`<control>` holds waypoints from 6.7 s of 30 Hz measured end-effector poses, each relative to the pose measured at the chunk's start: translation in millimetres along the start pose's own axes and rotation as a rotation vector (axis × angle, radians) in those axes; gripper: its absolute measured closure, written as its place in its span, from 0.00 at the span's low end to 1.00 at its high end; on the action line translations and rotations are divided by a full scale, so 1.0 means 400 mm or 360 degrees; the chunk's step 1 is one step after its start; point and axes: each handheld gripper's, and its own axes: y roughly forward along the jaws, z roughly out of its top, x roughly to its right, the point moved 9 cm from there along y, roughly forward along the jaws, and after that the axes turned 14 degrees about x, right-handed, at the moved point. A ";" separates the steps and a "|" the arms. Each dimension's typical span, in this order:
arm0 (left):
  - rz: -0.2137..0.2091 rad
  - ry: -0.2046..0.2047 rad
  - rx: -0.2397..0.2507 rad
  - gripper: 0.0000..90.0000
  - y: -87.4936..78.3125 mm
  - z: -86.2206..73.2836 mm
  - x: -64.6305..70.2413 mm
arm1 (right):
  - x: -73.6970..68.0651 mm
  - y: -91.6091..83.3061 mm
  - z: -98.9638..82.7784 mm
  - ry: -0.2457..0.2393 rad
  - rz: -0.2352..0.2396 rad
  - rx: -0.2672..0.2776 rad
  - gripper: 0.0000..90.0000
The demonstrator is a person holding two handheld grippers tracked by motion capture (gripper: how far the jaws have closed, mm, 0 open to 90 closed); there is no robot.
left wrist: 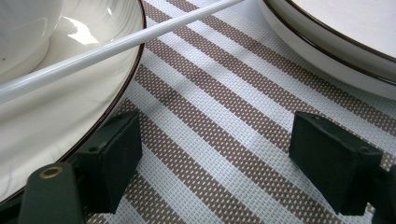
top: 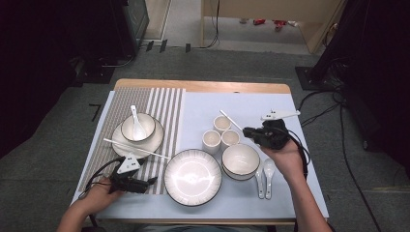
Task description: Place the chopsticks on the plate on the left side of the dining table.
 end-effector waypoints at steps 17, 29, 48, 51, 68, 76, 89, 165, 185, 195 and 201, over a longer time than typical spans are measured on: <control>0.0000 0.0002 -0.0002 0.19 0.000 0.000 0.000 | -0.033 0.017 0.019 -0.0015 0.0062 0.0003 0.95; 0.0000 0.0001 0.0000 0.19 0.000 0.000 0.000 | -0.065 0.036 0.033 -0.0040 0.0122 0.0010 0.95; 0.0002 -0.0005 0.0005 0.19 0.001 0.000 0.001 | -0.122 0.061 0.064 -0.0083 0.0218 0.0029 0.95; 0.0002 -0.0005 0.0005 0.19 0.001 0.000 0.001 | -0.128 0.068 0.065 -0.0094 0.0228 0.0023 0.95; 0.0002 -0.0005 0.0005 0.19 0.001 0.000 0.001 | -0.161 0.096 0.072 -0.0123 0.0269 0.0005 0.95; 0.0002 -0.0005 0.0005 0.19 0.001 0.000 0.001 | -0.177 0.104 0.080 -0.0148 0.0282 0.0007 0.95; 0.0003 -0.0002 0.0005 0.19 0.001 0.001 0.000 | -0.194 0.120 0.089 -0.0155 0.0306 0.0002 0.95; 0.0003 -0.0001 0.0003 0.19 0.001 0.001 0.000 | -0.312 0.245 0.102 -0.0222 0.0437 -0.0036 0.95; 0.0001 0.0001 0.0001 0.19 0.000 0.000 0.000 | -0.349 0.275 0.112 -0.0234 0.0479 -0.0038 0.95; 0.0001 0.0001 0.0001 0.19 0.000 0.000 0.000 | -0.363 0.295 0.118 -0.0242 0.0508 -0.0034 0.95; 0.0000 0.0001 0.0001 0.19 0.000 0.000 0.000 | -0.378 0.310 0.123 -0.0260 0.0525 -0.0044 0.95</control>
